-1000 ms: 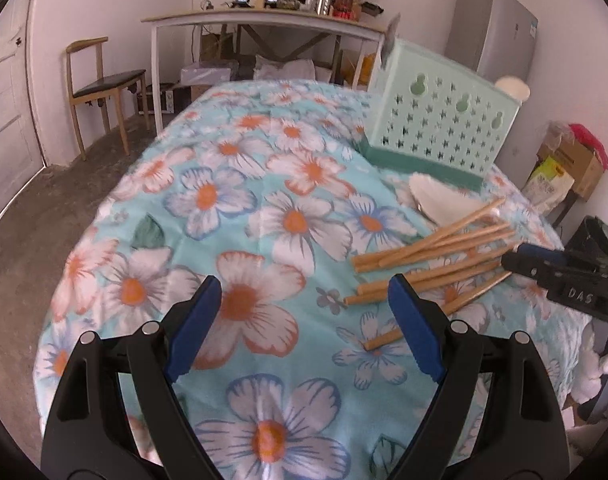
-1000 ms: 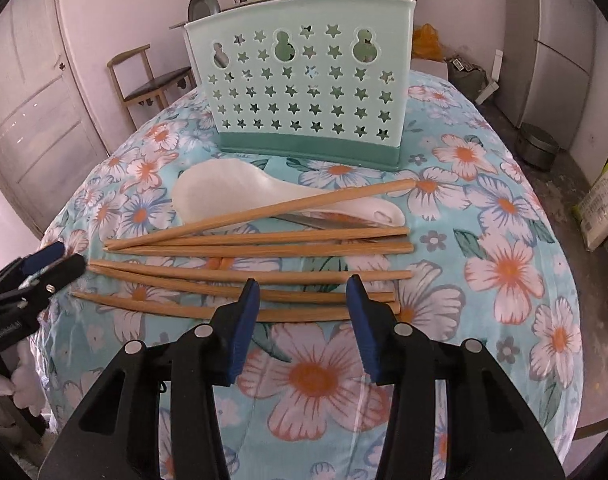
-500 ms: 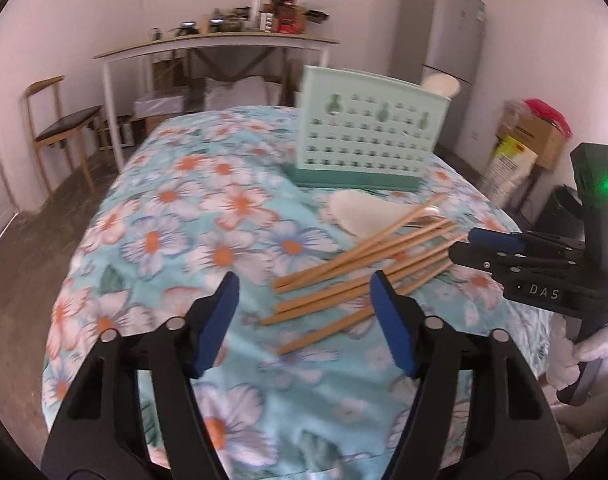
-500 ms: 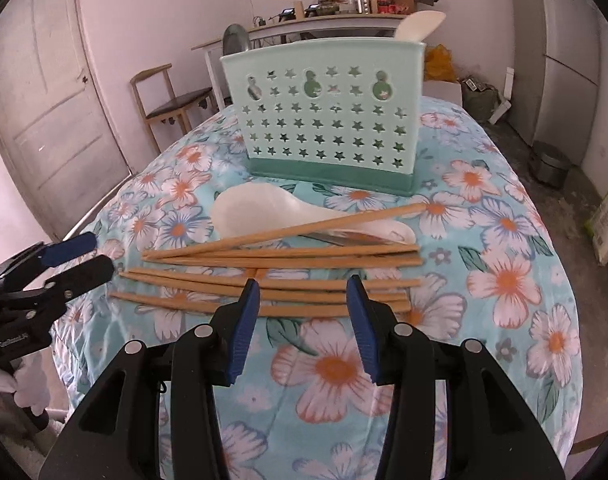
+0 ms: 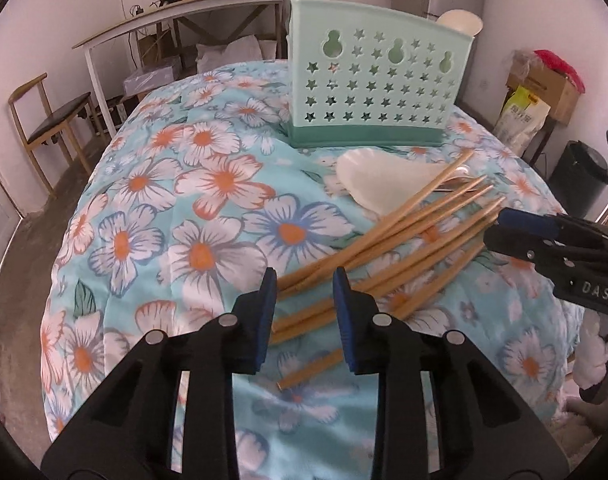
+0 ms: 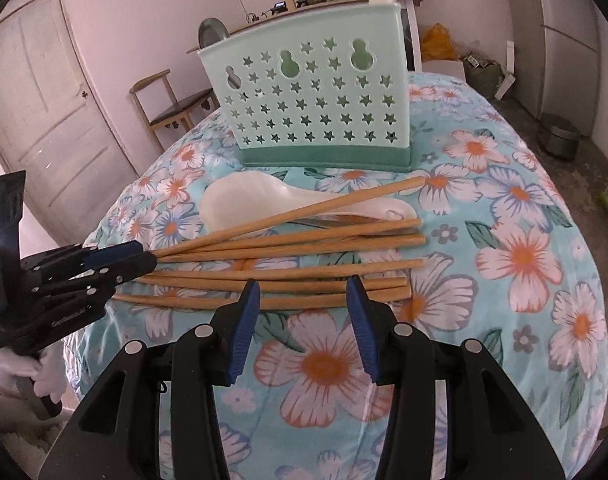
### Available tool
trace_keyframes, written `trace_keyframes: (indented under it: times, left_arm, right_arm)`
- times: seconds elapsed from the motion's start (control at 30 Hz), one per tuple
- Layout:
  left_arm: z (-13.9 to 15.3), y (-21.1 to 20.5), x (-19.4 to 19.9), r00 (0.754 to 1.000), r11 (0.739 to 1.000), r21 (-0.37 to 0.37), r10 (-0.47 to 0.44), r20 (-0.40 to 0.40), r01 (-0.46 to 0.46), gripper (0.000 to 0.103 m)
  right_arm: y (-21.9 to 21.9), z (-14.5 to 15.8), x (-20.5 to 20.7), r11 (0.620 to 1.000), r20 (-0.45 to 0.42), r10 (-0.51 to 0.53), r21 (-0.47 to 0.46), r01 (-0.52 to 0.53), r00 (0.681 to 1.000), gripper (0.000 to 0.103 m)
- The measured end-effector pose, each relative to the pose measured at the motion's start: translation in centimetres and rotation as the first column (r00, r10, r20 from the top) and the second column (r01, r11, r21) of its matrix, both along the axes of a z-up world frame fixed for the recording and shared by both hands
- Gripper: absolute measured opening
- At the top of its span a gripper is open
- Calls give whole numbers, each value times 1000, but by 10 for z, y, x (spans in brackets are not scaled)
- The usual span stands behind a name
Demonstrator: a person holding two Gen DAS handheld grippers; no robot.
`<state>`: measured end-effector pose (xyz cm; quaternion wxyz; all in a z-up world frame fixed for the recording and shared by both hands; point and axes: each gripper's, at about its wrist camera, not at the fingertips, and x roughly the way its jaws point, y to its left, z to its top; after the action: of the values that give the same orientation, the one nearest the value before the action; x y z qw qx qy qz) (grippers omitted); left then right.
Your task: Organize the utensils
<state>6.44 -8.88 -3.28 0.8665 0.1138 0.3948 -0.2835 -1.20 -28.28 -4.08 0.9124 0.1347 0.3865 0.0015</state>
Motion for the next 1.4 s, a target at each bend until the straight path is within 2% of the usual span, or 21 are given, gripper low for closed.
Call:
trace_keyframes:
  times: [0.17, 0.4, 0.5, 0.63, 0.77, 0.93, 1.03, 1.23, 1.33, 1.4]
  left_arm:
    - [1, -4, 13, 1000, 1000, 0, -2, -8, 2, 26]
    - [6, 8, 37, 997, 994, -80, 64, -45, -68, 26]
    - [15, 19, 37, 995, 988, -123, 87, -40, -91, 26]
    - [25, 34, 30, 994, 984, -142, 103, -26, -105, 26]
    - [26, 47, 15, 994, 983, -157, 85, -64, -94, 26]
    - [16, 58, -6, 985, 978, -195, 41, -166, -73, 26]
    - [13, 59, -21, 986, 982, -184, 5, -164, -36, 26]
    - [12, 42, -44, 994, 993, -97, -76, -75, 69, 26]
    - [10, 43, -45, 994, 993, -95, -81, -78, 74, 26]
    - [8, 46, -43, 992, 991, -123, -74, -98, 61, 26]
  right_arm:
    - [-4, -3, 1, 1000, 9, 1, 19, -2, 1000, 44]
    - [-8, -4, 0, 999, 14, 0, 39, 0, 1000, 44]
    - [-9, -4, -1, 999, 15, 6, 40, -6, 1000, 44]
    - [-12, -2, -2, 998, 15, 9, 65, -10, 1000, 44]
    - [-13, 2, -6, 996, 13, 20, 88, -21, 1000, 44]
    - [-12, 4, -8, 994, 0, 24, 106, -24, 1000, 45]
    - [-11, 4, -9, 992, -7, 27, 125, -26, 1000, 45]
    - [-13, 6, -17, 988, -16, 13, 155, -11, 1000, 45]
    - [-16, 8, -21, 986, -15, 2, 167, 0, 1000, 45]
    - [-16, 8, -21, 984, -17, 1, 177, 2, 1000, 45]
